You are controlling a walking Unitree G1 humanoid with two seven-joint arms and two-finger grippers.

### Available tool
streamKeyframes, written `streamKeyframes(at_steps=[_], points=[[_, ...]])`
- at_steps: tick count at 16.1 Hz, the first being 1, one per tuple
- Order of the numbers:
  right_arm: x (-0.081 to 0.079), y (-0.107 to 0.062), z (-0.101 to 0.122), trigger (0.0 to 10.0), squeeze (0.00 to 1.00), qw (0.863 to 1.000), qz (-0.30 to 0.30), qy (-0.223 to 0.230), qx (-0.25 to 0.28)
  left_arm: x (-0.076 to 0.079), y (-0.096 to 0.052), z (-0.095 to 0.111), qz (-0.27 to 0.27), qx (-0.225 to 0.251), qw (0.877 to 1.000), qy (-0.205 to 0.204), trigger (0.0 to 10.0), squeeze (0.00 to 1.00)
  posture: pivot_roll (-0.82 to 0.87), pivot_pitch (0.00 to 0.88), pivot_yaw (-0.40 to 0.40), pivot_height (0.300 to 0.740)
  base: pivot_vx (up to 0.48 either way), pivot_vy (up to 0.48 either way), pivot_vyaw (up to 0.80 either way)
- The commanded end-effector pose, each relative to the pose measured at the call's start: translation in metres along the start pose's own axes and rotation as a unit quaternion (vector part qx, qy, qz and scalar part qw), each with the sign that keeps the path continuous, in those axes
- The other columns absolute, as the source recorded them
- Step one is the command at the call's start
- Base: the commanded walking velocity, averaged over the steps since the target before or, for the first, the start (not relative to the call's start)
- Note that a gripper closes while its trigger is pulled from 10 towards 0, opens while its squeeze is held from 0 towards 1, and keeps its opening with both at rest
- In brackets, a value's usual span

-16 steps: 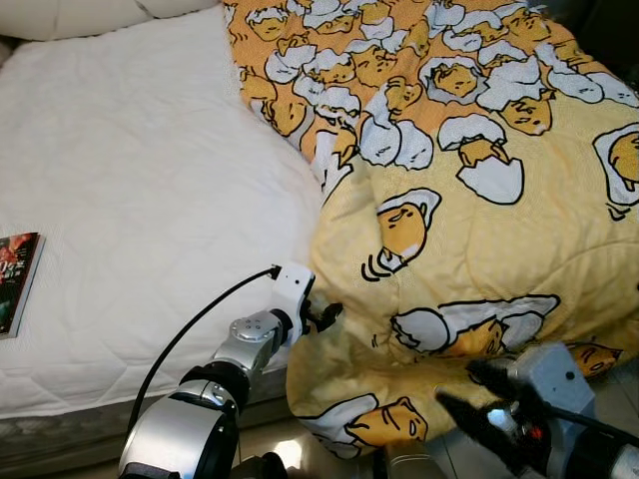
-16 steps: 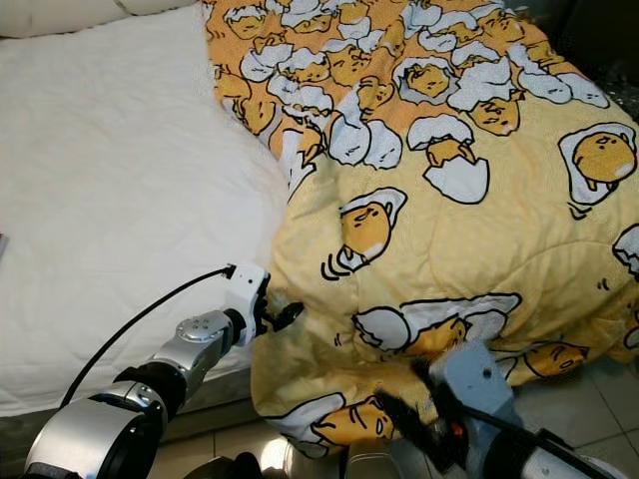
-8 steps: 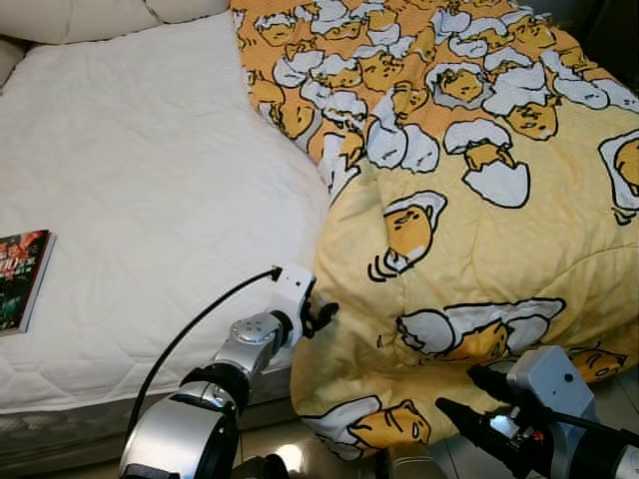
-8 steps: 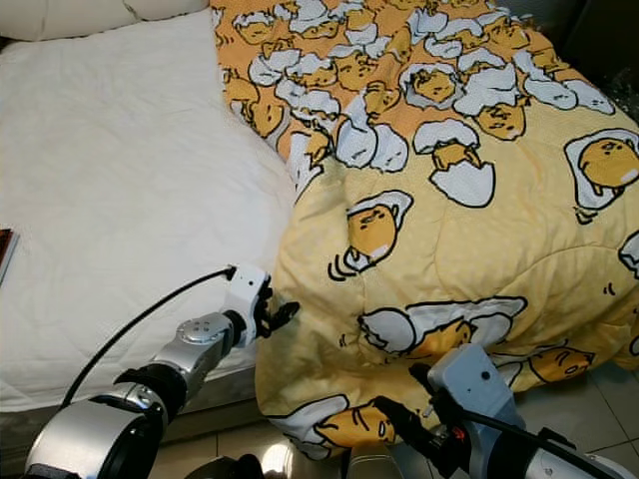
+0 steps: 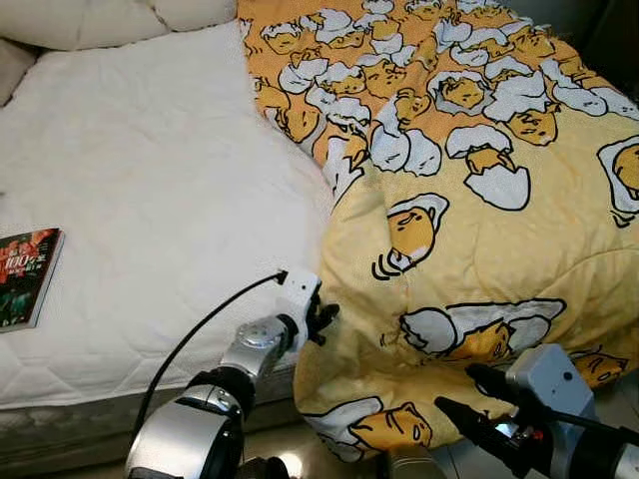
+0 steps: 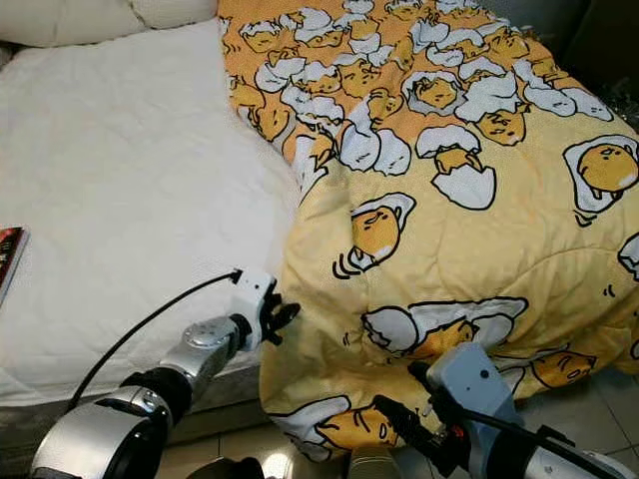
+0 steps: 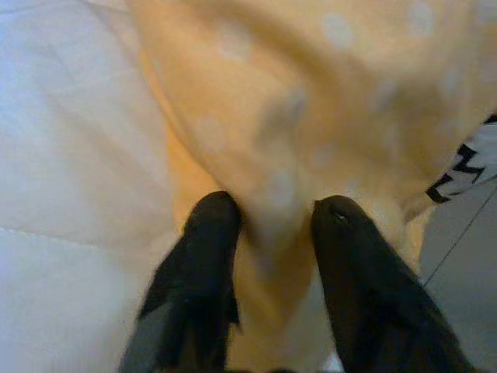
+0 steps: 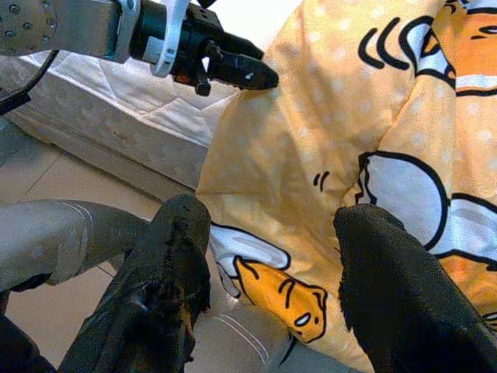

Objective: Clean up the room

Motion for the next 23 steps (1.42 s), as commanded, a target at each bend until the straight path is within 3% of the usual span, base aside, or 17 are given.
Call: streamKeyframes(at_steps=[1, 6, 15, 20, 23], points=[[-0.005, -0.001, 0.001, 10.0, 0.0, 1.0, 0.012, 0.0, 0.004, 0.002, -0.001, -0.008, 0.002, -0.015, 1.0, -0.001, 0.0, 0.0, -0.49, 0.072, 0.085, 0.74, 0.0, 0.0, 0.0], [-0.005, -0.001, 0.001, 10.0, 0.0, 1.0, 0.012, 0.001, 0.005, 0.005, 0.001, -0.007, 0.009, -0.02, 1.0, -0.004, 0.0, 0.0, -0.49, 0.069, 0.089, 0.74, 0.0, 0.0, 0.0], [-0.005, 0.0, 0.001, 10.0, 0.0, 1.0, 0.017, -0.002, 0.003, 0.008, 0.002, -0.008, 0.031, -0.011, 0.998, -0.044, 0.0, 0.0, -0.49, 0.046, 0.083, 0.74, 0.0, 0.0, 0.0], [0.028, 0.014, 0.001, 10.0, 0.0, 0.997, -0.071, -0.009, 0.019, -0.014, -0.009, -0.004, 0.053, 0.05, 0.994, -0.085, 0.0, 0.0, -0.44, 0.0, 0.117, 0.74, 0.0, 0.0, 0.0], [0.037, 0.02, 0.0, 10.0, 0.0, 0.996, -0.088, 0.006, 0.035, -0.025, -0.027, -0.016, 0.052, 0.084, 0.993, -0.068, 0.0, 0.0, -0.39, 0.0, 0.138, 0.74, 0.0, 0.0, 0.0]])
Point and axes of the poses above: a point about 5 cm out from each wrist's last joint towards the gripper, its own y axis pointing out of the wrist towards the gripper, its own z axis along the axis of the wrist's last joint, x = y × z, the point moved 3 cm from there along y, pointing out of the wrist towards the gripper, and after that the axes turned 15 degrees about y, right-handed, at the moved point
